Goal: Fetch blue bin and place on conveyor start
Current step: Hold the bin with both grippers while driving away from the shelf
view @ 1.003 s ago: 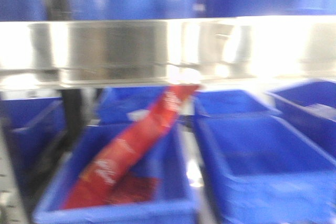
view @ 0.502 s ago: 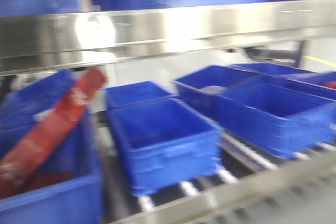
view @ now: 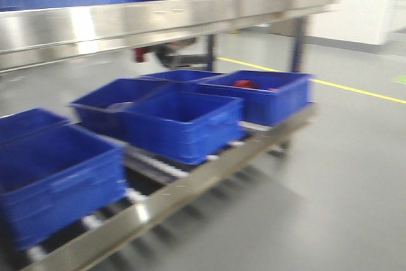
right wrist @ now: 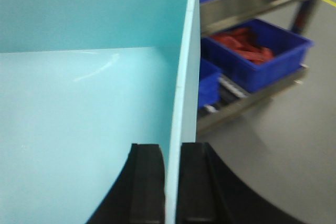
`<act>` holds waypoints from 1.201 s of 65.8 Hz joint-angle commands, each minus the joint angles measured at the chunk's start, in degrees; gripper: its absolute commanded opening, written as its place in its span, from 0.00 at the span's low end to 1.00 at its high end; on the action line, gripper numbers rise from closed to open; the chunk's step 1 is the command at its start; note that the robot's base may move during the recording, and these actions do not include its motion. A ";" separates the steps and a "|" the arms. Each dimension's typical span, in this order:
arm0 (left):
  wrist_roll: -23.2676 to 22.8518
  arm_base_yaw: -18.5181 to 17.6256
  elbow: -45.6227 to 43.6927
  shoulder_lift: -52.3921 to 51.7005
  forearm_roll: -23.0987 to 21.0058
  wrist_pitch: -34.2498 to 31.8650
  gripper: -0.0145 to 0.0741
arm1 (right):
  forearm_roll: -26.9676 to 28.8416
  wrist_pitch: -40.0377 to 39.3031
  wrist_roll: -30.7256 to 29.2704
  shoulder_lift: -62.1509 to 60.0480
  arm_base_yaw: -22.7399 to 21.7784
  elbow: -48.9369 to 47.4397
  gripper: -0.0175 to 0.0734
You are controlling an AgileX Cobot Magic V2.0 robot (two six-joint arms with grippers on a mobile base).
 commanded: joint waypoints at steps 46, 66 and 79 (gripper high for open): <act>1.24 -0.90 -0.61 -0.57 -4.66 -4.11 0.04 | 3.13 -5.01 -0.51 -0.49 0.51 -0.80 0.03; 1.24 -0.90 -0.61 -0.57 -4.49 -4.11 0.04 | 3.13 -5.01 -0.51 -0.49 0.51 -0.80 0.03; 1.24 -0.90 -0.61 -0.57 -3.52 -4.11 0.04 | 3.13 -5.01 -0.51 -0.49 0.51 -0.80 0.03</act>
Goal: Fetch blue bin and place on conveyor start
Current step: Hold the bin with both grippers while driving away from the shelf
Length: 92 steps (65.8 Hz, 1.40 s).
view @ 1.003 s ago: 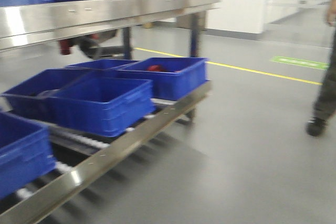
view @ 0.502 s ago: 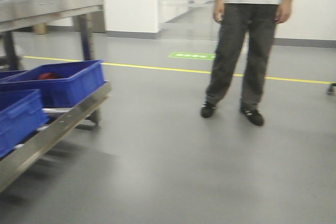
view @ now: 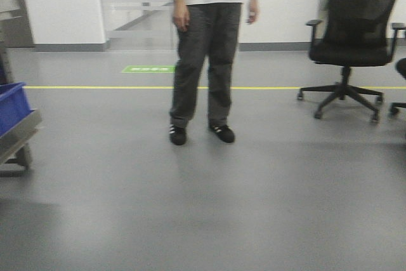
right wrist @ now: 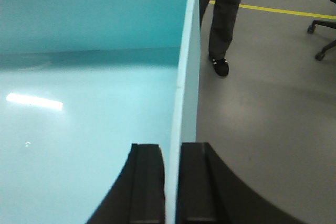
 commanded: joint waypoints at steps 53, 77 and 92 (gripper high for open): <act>1.24 -0.90 -0.61 -0.57 -2.07 -4.11 0.04 | 3.25 -4.98 -0.51 -0.49 0.59 -0.80 0.03; 1.24 -0.90 -0.61 -0.57 -2.07 -4.11 0.04 | 3.25 -4.98 -0.51 -0.49 0.59 -0.80 0.03; 1.24 -0.90 -0.61 -0.57 -2.07 -4.11 0.04 | 3.25 -5.10 -0.51 -0.49 0.59 -0.80 0.03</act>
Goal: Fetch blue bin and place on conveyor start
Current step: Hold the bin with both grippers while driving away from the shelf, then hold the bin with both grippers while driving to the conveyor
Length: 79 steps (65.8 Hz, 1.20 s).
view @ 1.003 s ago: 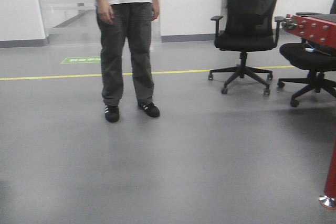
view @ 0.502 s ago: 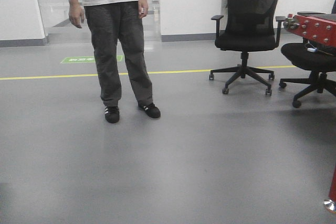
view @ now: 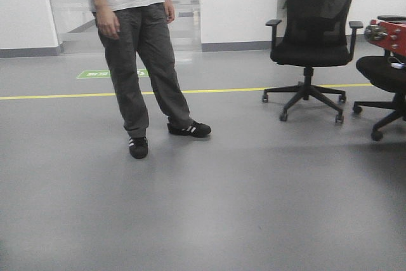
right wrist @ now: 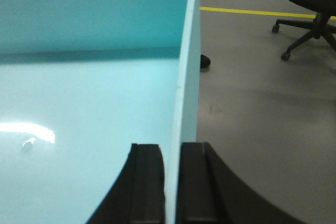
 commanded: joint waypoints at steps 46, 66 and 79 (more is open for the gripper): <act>1.34 -0.90 -0.61 -0.57 -2.67 -4.13 0.04 | 3.13 -5.07 -0.51 -0.49 0.59 -0.80 0.03; 1.34 -0.90 -0.61 -0.57 -2.56 -4.24 0.04 | 3.13 -5.19 -0.51 -0.49 0.59 -0.80 0.03; 1.34 -0.90 -0.61 -0.57 -2.56 -7.15 0.04 | 3.13 -5.29 -0.51 -0.49 0.59 -0.80 0.03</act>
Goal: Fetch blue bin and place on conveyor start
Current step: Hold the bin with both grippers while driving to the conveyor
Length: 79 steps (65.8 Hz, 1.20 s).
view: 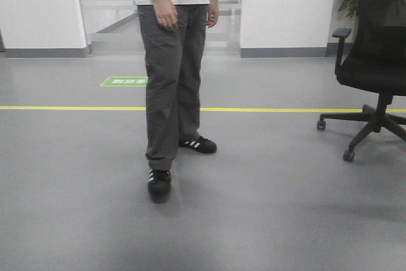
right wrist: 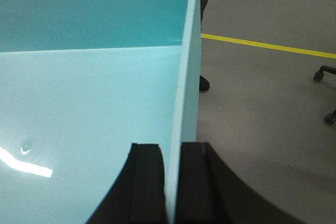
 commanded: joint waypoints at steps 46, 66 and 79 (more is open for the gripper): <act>1.34 -0.90 -0.61 -0.57 -2.98 -22.26 0.04 | 3.13 -5.78 -0.51 -0.59 0.59 -0.80 0.03; 1.34 -0.90 -0.61 -0.57 -2.87 -24.09 0.04 | 3.13 -6.01 -0.51 -0.59 0.59 -0.80 0.03; 1.34 -0.90 -0.61 -0.57 -2.87 -24.09 0.04 | 3.13 -6.01 -0.51 -0.59 0.59 -0.80 0.03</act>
